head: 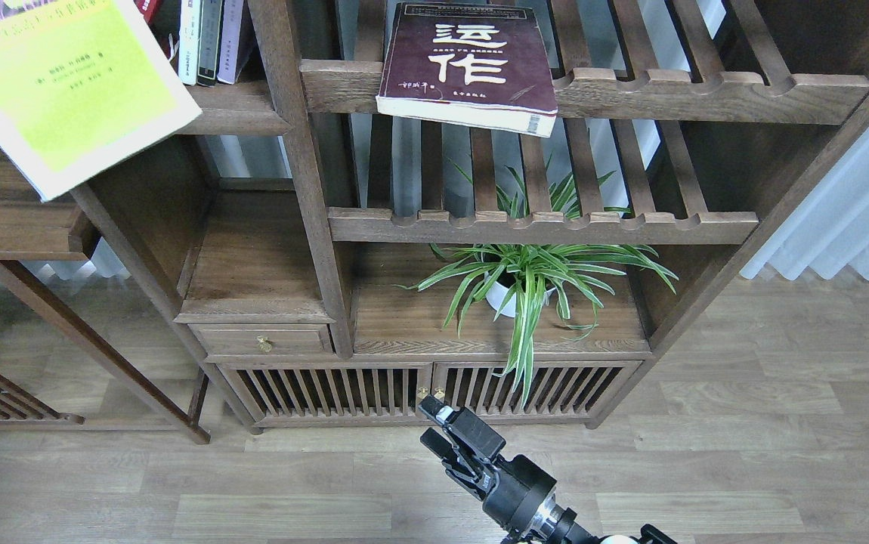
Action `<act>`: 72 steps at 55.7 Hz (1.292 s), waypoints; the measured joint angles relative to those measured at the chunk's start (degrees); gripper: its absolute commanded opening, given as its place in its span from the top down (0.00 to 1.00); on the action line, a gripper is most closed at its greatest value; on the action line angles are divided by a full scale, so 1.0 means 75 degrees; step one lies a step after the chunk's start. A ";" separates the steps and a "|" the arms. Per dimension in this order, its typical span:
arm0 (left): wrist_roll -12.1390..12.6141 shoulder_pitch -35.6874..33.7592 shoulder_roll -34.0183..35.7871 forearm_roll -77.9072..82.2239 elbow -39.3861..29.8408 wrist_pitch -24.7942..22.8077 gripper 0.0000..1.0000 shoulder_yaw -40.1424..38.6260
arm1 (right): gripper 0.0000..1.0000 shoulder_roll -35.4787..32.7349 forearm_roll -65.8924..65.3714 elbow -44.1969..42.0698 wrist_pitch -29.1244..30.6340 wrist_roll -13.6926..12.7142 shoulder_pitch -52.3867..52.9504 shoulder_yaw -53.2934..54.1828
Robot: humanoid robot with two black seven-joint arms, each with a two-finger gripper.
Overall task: Organize books on shelf
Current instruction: 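Carry the yellow-green book with the left gripper up to the upper shelf corner, then place the yellow-green book on the upper shelf and withdraw the left gripper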
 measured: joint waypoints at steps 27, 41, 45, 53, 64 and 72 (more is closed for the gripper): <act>0.1487 -0.1445 -0.0529 0.2164 0.1195 0.0000 0.98 -0.0611 | 0.02 0.0000 0.0008 0.0011 0.0000 -0.0001 0.0003 0.0002; 0.1583 -0.2718 -0.1359 0.3640 0.1839 0.0000 0.98 -0.0581 | 0.02 0.0000 0.0011 0.0024 0.0000 0.0000 0.0001 0.0002; 0.1587 -0.3080 -0.1684 0.4107 0.2084 0.0000 0.98 -0.0581 | 0.02 0.0000 0.0011 0.0028 0.0000 0.0000 -0.0002 0.0002; 0.1586 -0.3582 -0.2208 0.4817 0.2602 0.0000 0.98 -0.0538 | 0.02 0.0000 0.0018 0.0035 0.0000 0.0002 -0.0001 0.0002; 0.1554 -0.4095 -0.3143 0.5678 0.3175 0.0000 0.98 -0.0435 | 0.02 0.0000 0.0023 0.0047 0.0000 0.0004 0.0001 0.0002; 0.1411 -0.4291 -0.3707 0.6162 0.3282 0.0000 0.98 -0.0434 | 0.02 0.0000 0.0023 0.0046 0.0000 0.0002 0.0002 0.0002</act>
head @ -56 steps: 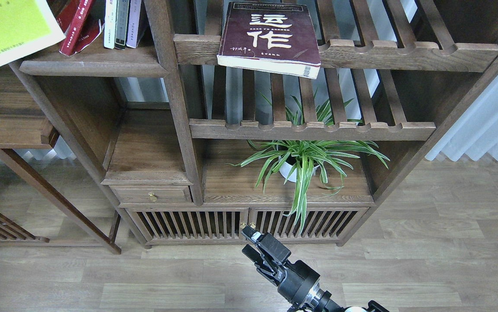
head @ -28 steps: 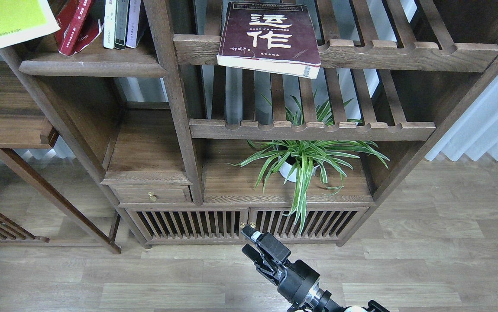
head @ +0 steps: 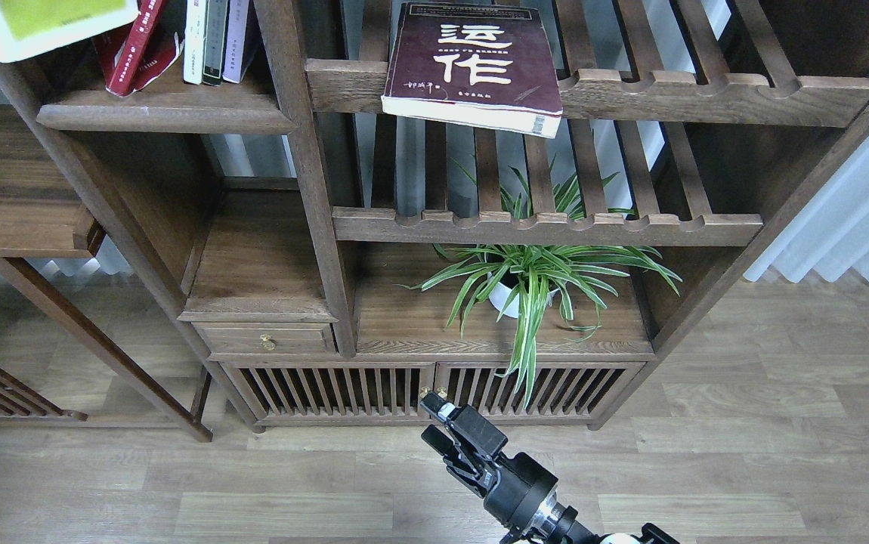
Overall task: Organize books on shelf
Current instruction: 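Place the yellow-green book on the upper shelf and withdraw the left gripper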
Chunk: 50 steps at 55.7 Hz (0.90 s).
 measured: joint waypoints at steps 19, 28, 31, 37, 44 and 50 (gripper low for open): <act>-0.0724 -0.0676 -0.0244 0.0538 0.0491 0.0000 0.98 0.0359 | 0.02 0.0000 0.0009 -0.0007 0.0000 -0.0004 0.0001 -0.0001; -0.1340 -0.0941 -0.0250 0.0645 0.0938 0.0000 0.97 0.0692 | 0.02 0.0000 0.0008 -0.0007 0.0000 -0.0002 0.0001 -0.0011; -0.1548 -0.1020 -0.0255 0.0653 0.1060 0.0000 0.97 0.0836 | 0.02 0.0000 0.0005 -0.0007 0.0000 -0.0002 0.0001 -0.0011; -0.1990 -0.1180 -0.0345 0.0666 0.1363 0.0000 0.97 0.1191 | 0.02 0.0000 0.0000 -0.0003 0.0000 -0.0003 0.0001 -0.0012; -0.2356 -0.1358 -0.0590 0.0667 0.1758 0.0000 0.96 0.1399 | 0.02 0.0000 0.0000 0.0001 0.0000 -0.0003 0.0001 -0.0012; -0.2524 -0.1449 -0.0829 0.0667 0.2163 0.0000 0.97 0.1429 | 0.02 0.0000 0.0007 0.0001 0.0000 -0.0002 0.0000 -0.0012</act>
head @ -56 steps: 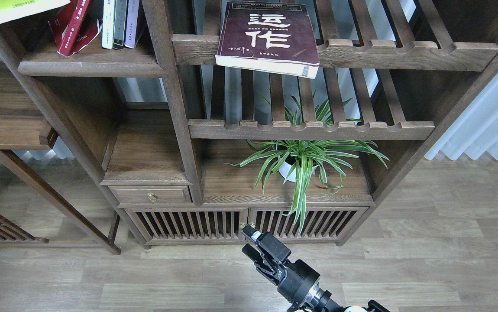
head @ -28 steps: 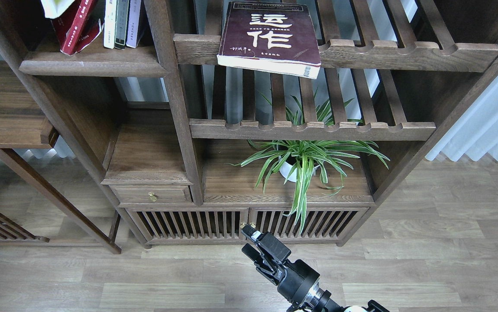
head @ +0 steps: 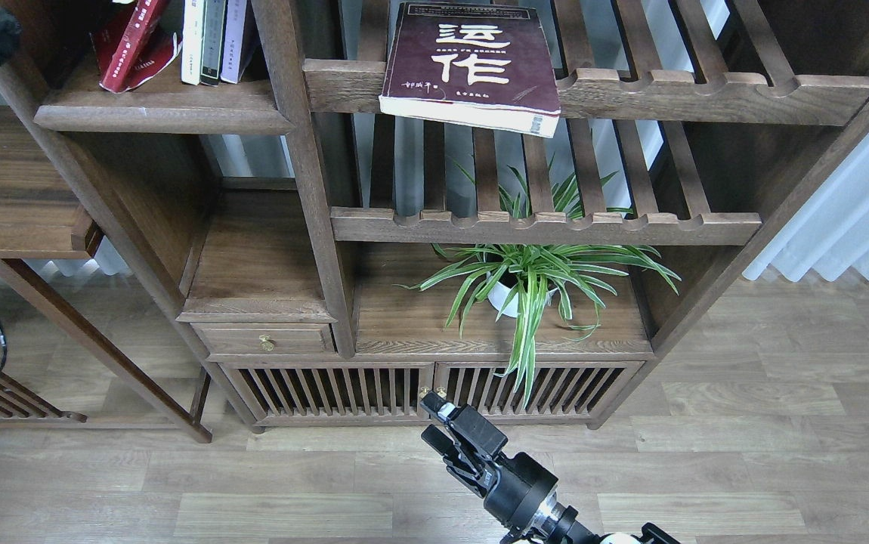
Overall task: Organize books on shelf
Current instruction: 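Place the yellow-green book on the upper shelf and withdraw the left gripper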
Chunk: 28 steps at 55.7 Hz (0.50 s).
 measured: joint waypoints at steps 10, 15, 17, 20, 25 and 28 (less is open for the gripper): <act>-0.0225 0.0000 -0.0261 -0.0025 0.0452 0.0000 0.96 -0.0043 | 0.02 0.0000 0.0005 0.0008 0.0000 0.0010 -0.0011 0.0010; -0.0271 0.0085 -0.0267 -0.0098 0.0500 0.0000 0.95 -0.0086 | 0.02 0.0000 0.0005 0.0012 0.0000 0.0012 -0.0022 0.0011; -0.0275 0.0107 -0.0267 -0.0117 0.0500 0.0000 0.95 -0.0090 | 0.02 0.0000 0.0006 0.0012 0.0000 0.0012 -0.0022 0.0011; -0.0278 0.0181 -0.0267 -0.0180 0.0500 0.0000 0.95 -0.0092 | 0.02 0.0000 0.0011 0.0012 0.0000 0.0012 -0.0028 0.0011; -0.0265 0.0354 -0.0282 -0.0439 0.0497 0.0000 0.93 -0.0075 | 0.02 0.0000 0.0015 0.0012 0.0000 0.0012 -0.0033 0.0012; -0.0235 0.0490 -0.0297 -0.0676 0.0461 0.0000 0.92 -0.0014 | 0.02 0.0000 0.0016 0.0012 0.0000 0.0012 -0.0034 0.0012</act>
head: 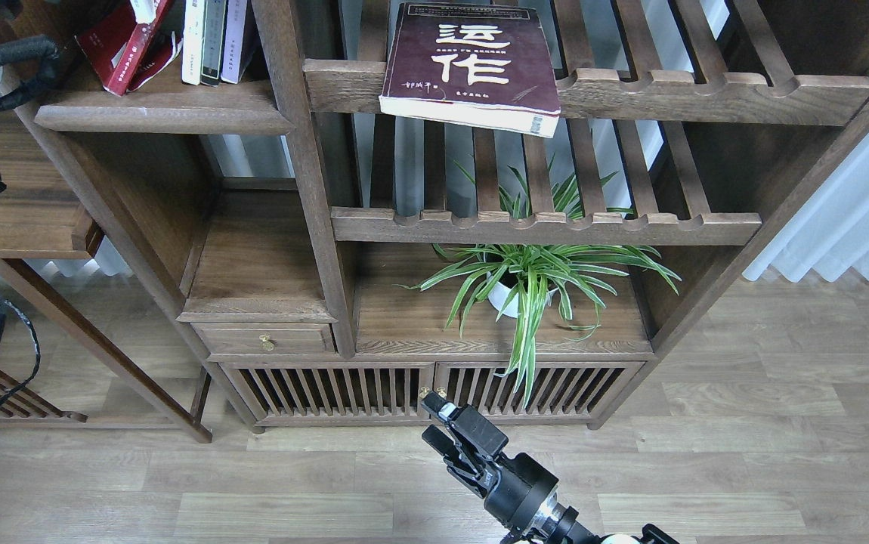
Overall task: Organize books on shelf
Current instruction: 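Place the yellow-green book on the upper shelf and withdraw the left gripper, then raise the right gripper to the maroon book on the upper shelf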
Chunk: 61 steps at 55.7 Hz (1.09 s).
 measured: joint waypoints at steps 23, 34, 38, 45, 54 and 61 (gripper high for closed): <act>0.0001 0.0616 0.0062 -0.0331 -0.0804 0.0000 0.33 0.0120 | 0.02 0.0000 0.0000 -0.0012 0.0000 0.0020 0.0033 0.0161; -0.0005 0.0840 0.0222 -0.0342 -0.1111 0.0000 0.23 0.0076 | 0.02 0.0000 0.0017 -0.0013 0.0000 0.0023 0.0020 0.0174; -0.0003 0.0969 0.0273 -0.0345 -0.1174 0.0000 0.14 0.0035 | 0.02 0.0000 0.0022 -0.0012 0.0000 0.0023 0.0015 0.0174; 0.0012 0.1326 0.0476 -0.0386 -0.1611 0.0000 0.11 -0.0061 | 0.02 0.0001 0.0023 0.0003 0.0000 0.0060 0.0005 0.0178; 0.0029 0.2151 0.0891 -0.0675 -0.2516 0.0000 0.01 -0.0314 | 0.02 0.0000 0.0085 0.0063 0.0000 0.0273 0.0030 0.0405; 0.0067 0.2904 0.1111 -0.0962 -0.3364 0.0000 0.00 -0.0682 | 0.02 0.0000 0.0114 0.0123 0.0000 0.0430 0.0141 0.0548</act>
